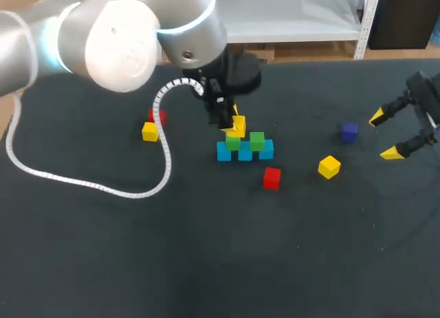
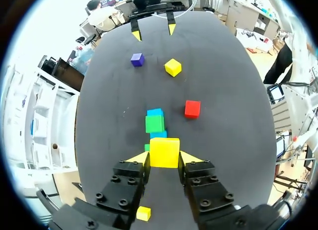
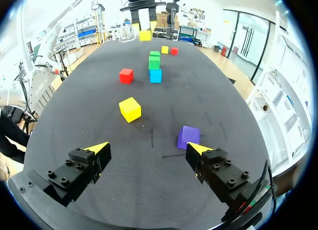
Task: Place the blue cubes, place green cubes on the blue cubes, place the yellow cubes on the green cubes, then place the red cubes on the yellow cubes, and place purple cube on the red cubes.
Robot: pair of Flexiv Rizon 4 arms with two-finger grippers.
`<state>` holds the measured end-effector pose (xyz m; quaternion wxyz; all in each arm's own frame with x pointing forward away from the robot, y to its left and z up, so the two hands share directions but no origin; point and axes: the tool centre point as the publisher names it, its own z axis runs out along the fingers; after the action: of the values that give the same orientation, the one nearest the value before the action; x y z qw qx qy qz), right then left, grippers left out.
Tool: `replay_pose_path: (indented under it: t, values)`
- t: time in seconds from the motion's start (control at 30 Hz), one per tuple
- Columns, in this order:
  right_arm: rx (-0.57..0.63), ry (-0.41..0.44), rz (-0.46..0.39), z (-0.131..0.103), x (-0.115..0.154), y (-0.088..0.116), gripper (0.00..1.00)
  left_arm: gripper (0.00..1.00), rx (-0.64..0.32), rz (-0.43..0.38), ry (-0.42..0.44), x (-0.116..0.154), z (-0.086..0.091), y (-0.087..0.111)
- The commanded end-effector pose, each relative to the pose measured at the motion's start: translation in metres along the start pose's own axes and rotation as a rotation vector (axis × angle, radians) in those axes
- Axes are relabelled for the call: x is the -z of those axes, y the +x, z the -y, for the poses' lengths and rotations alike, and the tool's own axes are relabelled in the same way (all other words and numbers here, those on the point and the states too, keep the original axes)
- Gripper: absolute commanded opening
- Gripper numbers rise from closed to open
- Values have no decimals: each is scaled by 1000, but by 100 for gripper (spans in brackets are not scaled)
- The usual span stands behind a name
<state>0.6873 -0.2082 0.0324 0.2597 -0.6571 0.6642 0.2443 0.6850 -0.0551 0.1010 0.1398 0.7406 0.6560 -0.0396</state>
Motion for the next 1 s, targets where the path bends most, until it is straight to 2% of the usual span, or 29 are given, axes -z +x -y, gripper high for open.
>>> replay_pose_path:
  t: [0.03, 0.33, 1.0]
  values:
    - [0, 0, 1, 0, 0, 0, 100, 0, -1, -16, 14, -8, -9, -11]
    - [0, 0, 1, 0, 0, 0, 100, 0, -1, -49, 16, -21, -15, -14]
    - [0, 0, 1, 0, 0, 0, 100, 0, 100, -107, -7, -30, -18, -8]
